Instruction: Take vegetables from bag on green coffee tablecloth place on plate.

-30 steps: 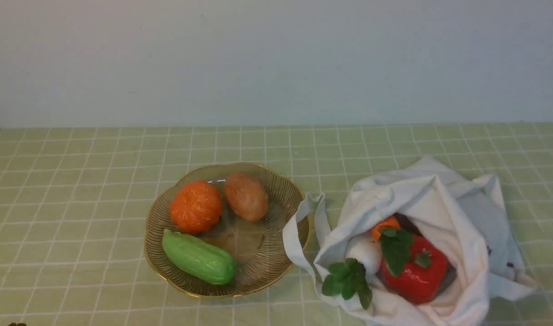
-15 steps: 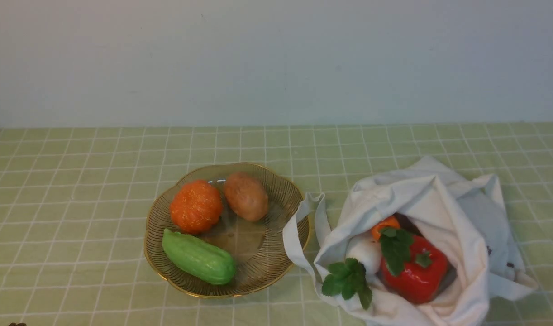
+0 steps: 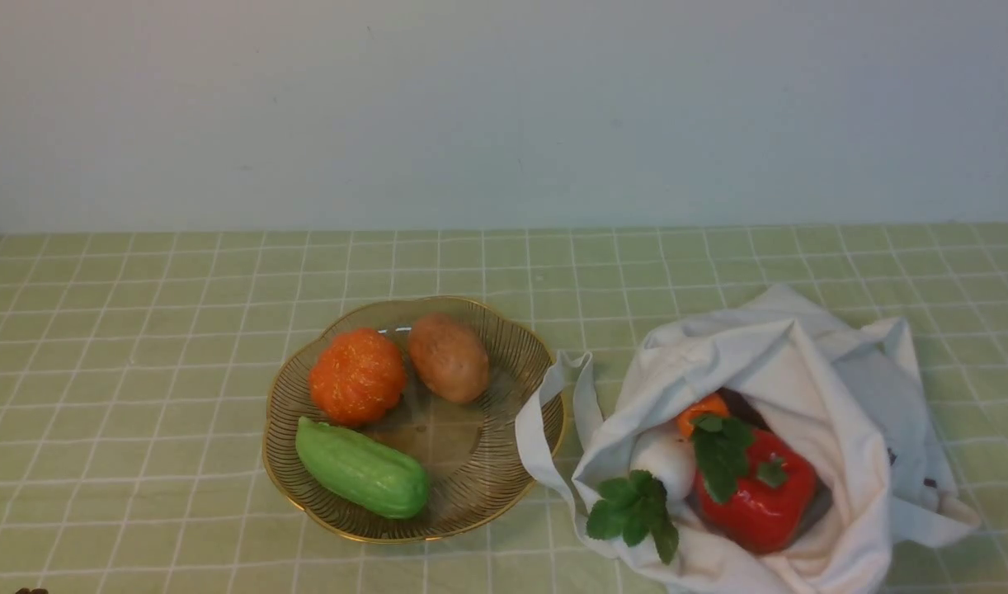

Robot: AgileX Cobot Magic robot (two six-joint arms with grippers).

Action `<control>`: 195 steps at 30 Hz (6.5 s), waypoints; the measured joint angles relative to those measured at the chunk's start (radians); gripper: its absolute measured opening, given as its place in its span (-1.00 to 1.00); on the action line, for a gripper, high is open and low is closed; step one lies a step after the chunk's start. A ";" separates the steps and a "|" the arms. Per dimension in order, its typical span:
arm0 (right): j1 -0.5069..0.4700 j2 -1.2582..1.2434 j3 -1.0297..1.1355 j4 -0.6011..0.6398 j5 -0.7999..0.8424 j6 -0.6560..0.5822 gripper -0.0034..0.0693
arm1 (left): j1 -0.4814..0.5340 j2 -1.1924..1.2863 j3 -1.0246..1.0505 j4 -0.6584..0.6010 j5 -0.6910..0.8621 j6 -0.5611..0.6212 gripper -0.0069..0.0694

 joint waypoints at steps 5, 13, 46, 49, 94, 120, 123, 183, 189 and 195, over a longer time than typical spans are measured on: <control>0.000 0.000 0.001 0.029 -0.025 0.029 -0.95 | 0.000 0.000 0.000 0.000 0.000 0.000 -0.83; 0.000 0.000 0.005 0.386 -0.362 0.263 -0.95 | 0.000 0.000 0.000 0.000 0.000 0.000 -0.83; 0.374 0.914 -0.890 0.322 0.609 -0.171 -0.95 | 0.000 0.000 0.000 0.000 0.000 0.000 -0.83; 0.480 1.162 -0.987 0.294 0.679 -0.206 -0.94 | 0.000 0.000 0.000 0.000 0.000 0.000 -0.83; 0.492 1.644 -1.134 0.031 0.667 -0.021 -0.03 | 0.000 0.000 0.000 0.000 0.000 0.000 -0.83; 0.492 1.288 -1.158 0.276 0.821 -0.186 -0.85 | 0.000 0.000 0.000 0.000 0.000 0.000 -0.83; 0.492 1.275 -1.232 0.348 0.817 -0.220 -0.85 | 0.000 0.000 0.000 0.000 0.000 0.000 -0.83; 0.621 0.399 -0.793 0.231 0.202 0.052 -0.95 | 0.000 0.000 0.000 0.000 0.000 0.000 -0.83; 0.621 0.101 -0.591 0.229 0.096 0.087 -0.95 | 0.000 0.000 0.000 0.000 0.000 0.000 -0.83; 0.621 -0.001 -0.525 0.298 0.093 0.097 -0.95 | 0.000 -0.001 0.000 -0.002 0.000 0.000 -0.83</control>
